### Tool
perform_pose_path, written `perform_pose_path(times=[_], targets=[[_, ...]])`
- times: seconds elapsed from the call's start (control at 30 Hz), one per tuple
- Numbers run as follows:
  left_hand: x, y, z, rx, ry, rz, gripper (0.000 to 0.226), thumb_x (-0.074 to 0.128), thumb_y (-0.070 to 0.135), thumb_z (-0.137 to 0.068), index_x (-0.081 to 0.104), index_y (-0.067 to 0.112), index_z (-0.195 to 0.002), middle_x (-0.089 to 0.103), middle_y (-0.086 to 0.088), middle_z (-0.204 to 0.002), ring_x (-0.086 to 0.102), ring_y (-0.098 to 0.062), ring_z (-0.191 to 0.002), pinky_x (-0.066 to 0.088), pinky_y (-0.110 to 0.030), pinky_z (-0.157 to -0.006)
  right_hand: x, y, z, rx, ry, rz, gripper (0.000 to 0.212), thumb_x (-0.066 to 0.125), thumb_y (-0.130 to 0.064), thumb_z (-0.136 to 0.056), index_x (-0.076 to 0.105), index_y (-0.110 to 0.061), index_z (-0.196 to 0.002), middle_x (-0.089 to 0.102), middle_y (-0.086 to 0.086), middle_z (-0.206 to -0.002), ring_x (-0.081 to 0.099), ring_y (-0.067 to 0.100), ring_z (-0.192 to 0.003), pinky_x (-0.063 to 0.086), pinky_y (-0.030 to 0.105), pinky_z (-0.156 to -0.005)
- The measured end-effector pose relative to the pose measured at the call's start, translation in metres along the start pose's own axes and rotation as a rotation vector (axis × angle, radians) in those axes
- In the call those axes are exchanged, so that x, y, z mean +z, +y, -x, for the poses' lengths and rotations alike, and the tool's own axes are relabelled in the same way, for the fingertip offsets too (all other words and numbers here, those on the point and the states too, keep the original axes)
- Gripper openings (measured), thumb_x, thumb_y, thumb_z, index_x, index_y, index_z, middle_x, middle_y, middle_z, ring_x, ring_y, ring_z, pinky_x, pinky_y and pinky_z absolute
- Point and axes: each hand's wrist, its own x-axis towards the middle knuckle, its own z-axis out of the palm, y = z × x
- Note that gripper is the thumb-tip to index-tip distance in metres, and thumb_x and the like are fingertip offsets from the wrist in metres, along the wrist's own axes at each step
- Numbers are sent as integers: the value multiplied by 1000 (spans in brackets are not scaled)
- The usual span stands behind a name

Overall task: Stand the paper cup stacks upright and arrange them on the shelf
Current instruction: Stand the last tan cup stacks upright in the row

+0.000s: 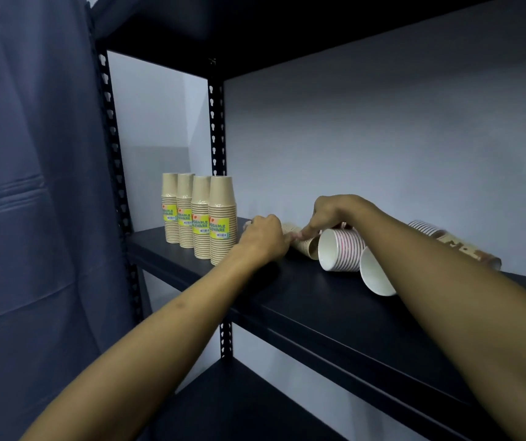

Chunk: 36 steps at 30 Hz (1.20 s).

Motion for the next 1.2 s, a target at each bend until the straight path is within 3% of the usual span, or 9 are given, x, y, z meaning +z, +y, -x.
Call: perform_pose_path(times=[0.1,0.23,0.47,0.77,0.9,1.03,1.1,1.2], targets=[[3,0,1,-31,0,68,45,55,28,-91,48,2,-127,50,-24,-132,48,-38,-124,46,-41,-95,1,0,2,15,6,-5,41,78,-52,-75,64,-15,-85,62,3,-102,60,22,-84,49,34,-75],[2,1,5,-86,-18,179,58,64,34,-84,45,2,-129,48,-19,-131,54,-34,-116,48,-35,-86,-4,0,10,40,-27,-28,49,77,-45,-78,56,-11,-107,60,8,-109,61,28,-95,50,37,-77],[5,8,8,-123,0,134,49,52,37,-94,48,4,-130,52,-18,-132,57,-37,-115,49,-41,-89,7,1,10,36,69,-126,48,78,-44,-78,53,-12,-105,59,6,-108,59,26,-96,47,34,-78],[3,5,14,-35,239,374,32,53,28,-93,54,3,-113,63,-17,-112,60,-34,-98,43,-34,-71,-1,8,9,68,205,-572,48,85,-29,-74,58,1,-101,64,15,-85,61,25,-67,50,33,-63],[-12,15,18,56,336,482,44,60,20,-91,47,3,-129,61,-16,-119,58,-31,-107,36,-26,-75,-14,10,16,72,243,-703,43,83,-26,-77,59,4,-95,66,16,-74,58,24,-50,49,31,-52],[-28,25,20,96,387,614,69,67,25,-86,32,10,-144,56,-12,-128,57,-30,-112,43,-30,-82,-23,7,26,14,295,-773,46,83,-26,-78,59,5,-102,71,20,-89,72,32,-67,62,42,-69],[-36,27,20,94,360,715,79,68,29,-83,25,15,-148,62,-9,-121,63,-27,-103,49,-32,-78,-28,6,33,-12,333,-830,45,82,-26,-79,60,3,-104,72,18,-89,73,30,-72,62,43,-76],[-48,25,26,89,321,836,82,68,32,-80,25,20,-148,69,6,-94,70,-19,-87,56,-36,-76,-32,4,47,-32,349,-932,43,83,-25,-79,63,2,-106,73,16,-90,74,27,-73,63,41,-74]])
